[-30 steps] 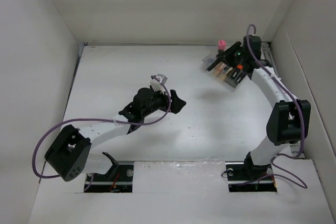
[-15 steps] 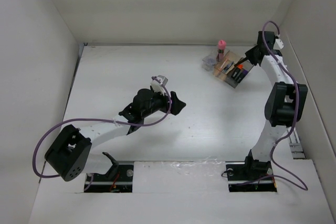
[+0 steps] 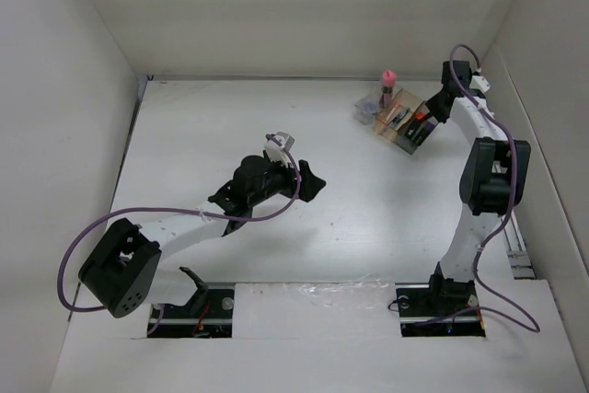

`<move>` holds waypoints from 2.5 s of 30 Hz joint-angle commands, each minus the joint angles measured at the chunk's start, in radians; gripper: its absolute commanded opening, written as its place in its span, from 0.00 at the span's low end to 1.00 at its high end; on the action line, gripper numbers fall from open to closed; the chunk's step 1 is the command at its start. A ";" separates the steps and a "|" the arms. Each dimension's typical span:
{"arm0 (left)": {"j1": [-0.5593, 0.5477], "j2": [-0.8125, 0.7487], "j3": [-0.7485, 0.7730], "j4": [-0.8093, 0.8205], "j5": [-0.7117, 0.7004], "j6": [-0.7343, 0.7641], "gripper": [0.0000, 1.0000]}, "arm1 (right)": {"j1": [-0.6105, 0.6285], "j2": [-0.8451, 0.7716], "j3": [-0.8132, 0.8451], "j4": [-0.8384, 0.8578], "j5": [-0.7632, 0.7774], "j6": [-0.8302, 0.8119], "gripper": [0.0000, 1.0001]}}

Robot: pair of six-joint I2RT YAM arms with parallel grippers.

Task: Sort the stationery into containers
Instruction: Place the stationery into the container

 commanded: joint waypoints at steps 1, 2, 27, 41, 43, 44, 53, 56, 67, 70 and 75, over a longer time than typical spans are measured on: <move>0.003 0.002 0.010 0.046 0.007 0.016 1.00 | 0.041 0.020 0.048 -0.035 0.029 -0.003 0.32; 0.003 0.002 0.010 0.046 0.007 0.016 1.00 | 0.041 0.020 0.048 -0.035 0.041 -0.002 0.36; 0.003 -0.194 -0.010 0.003 0.010 -0.135 1.00 | 0.310 -0.930 -0.589 0.112 -0.123 0.076 0.99; 0.012 -0.588 -0.213 -0.069 -0.151 -0.230 1.00 | 0.613 -1.165 -0.932 0.050 -0.097 0.186 0.00; 0.012 -0.601 -0.225 -0.069 -0.151 -0.220 1.00 | 0.628 -1.176 -0.932 -0.007 -0.035 0.208 0.02; 0.012 -0.601 -0.236 -0.069 -0.160 -0.220 1.00 | 0.628 -1.176 -0.920 -0.029 -0.016 0.217 0.02; 0.021 -0.659 -0.271 -0.141 -0.258 -0.142 1.00 | 0.637 -1.066 -0.878 -0.069 0.072 0.260 0.50; 0.021 -0.659 -0.271 -0.141 -0.271 -0.108 1.00 | 0.647 -1.040 -0.867 -0.069 0.091 0.269 0.67; 0.021 -0.546 -0.271 -0.051 -0.228 -0.095 1.00 | 0.656 -1.078 -0.922 -0.004 0.173 0.272 0.81; 0.021 -0.515 -0.262 -0.022 -0.194 -0.095 1.00 | 0.656 -1.110 -0.942 0.020 0.173 0.251 0.81; 0.021 -0.480 -0.236 -0.004 -0.168 -0.074 1.00 | 0.634 -1.141 -0.979 0.071 0.148 0.240 0.84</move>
